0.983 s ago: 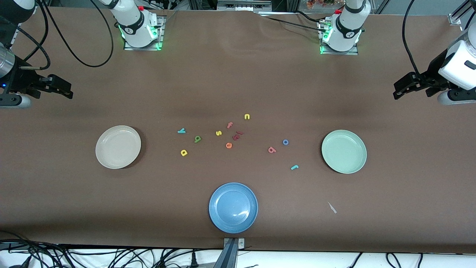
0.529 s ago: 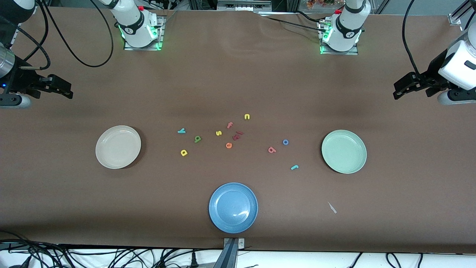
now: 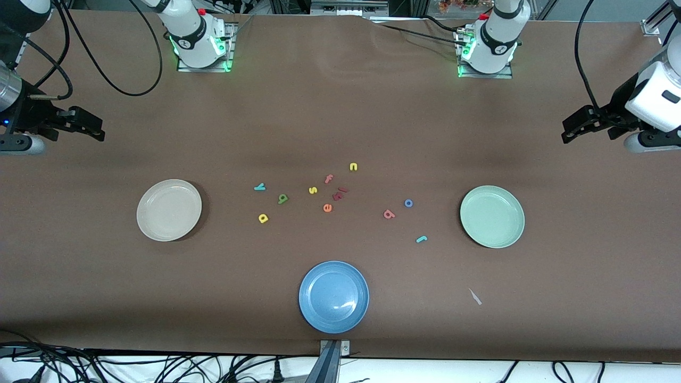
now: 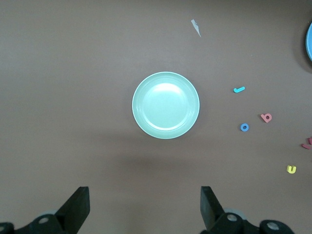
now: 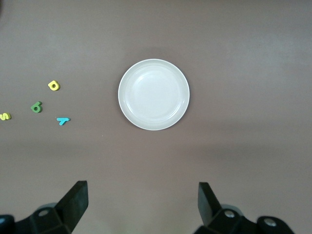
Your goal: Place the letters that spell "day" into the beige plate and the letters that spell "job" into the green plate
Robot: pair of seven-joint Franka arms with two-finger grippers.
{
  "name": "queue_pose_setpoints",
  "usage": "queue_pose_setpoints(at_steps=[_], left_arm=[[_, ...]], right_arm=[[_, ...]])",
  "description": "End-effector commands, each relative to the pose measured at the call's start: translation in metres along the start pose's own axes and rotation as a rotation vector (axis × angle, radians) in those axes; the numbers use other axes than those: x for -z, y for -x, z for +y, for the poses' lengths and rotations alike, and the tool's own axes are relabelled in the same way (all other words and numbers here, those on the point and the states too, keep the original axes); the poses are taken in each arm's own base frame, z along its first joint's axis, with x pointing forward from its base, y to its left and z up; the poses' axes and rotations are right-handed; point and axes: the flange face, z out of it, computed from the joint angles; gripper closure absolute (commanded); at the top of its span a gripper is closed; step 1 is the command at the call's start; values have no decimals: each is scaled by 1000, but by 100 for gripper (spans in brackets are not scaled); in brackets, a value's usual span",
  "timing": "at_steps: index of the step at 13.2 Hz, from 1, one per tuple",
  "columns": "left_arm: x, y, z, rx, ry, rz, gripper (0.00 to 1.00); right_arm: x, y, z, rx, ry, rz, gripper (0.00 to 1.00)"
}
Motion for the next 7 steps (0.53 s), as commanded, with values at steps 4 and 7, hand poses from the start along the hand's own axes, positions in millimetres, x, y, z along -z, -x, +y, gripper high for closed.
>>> queue_pose_setpoints(at_steps=[4,7], left_arm=[[-12,-4,2,-27,-19,-21,0],[-11,-5,4,-34,-19,-13,0]], right_arm=[[-3,-2,-8,26,20,7,0],[-4,-3,-6,25,22,6,0]])
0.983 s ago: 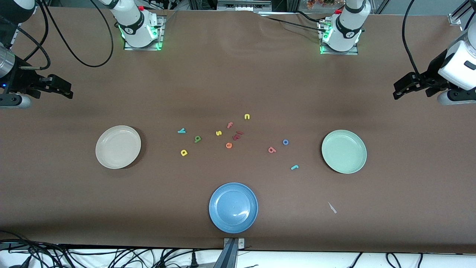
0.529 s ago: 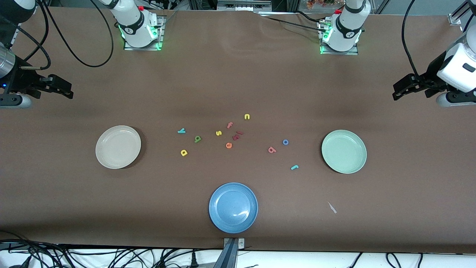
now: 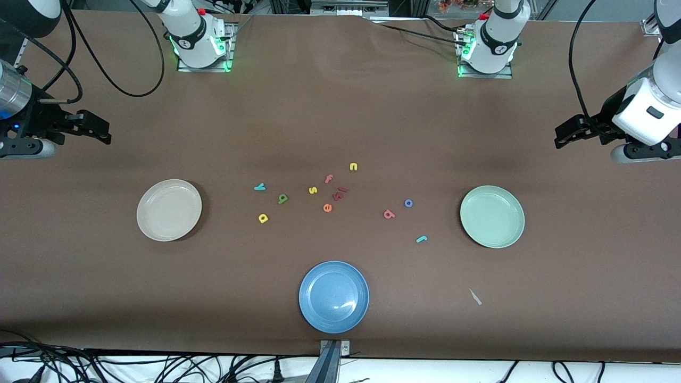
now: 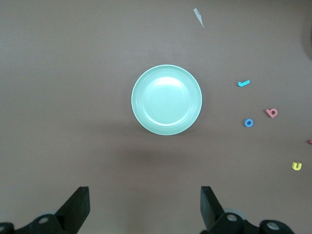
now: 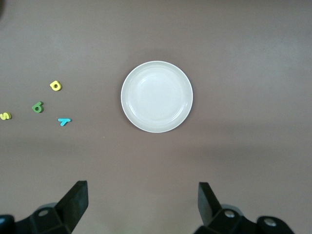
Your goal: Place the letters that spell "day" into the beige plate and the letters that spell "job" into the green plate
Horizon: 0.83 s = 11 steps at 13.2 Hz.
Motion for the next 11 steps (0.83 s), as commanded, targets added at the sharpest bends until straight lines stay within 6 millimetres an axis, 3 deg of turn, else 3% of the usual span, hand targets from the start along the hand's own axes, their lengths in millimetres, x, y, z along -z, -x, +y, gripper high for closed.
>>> queue_pose_setpoints(at_steps=[1,11], left_arm=[[9,2,4,-32,-15,20,0],[11,4,9,-39,-15,22,0]], right_arm=[[0,1,2,8,16,6,0],[-2,3,0,13,16,-10,0]])
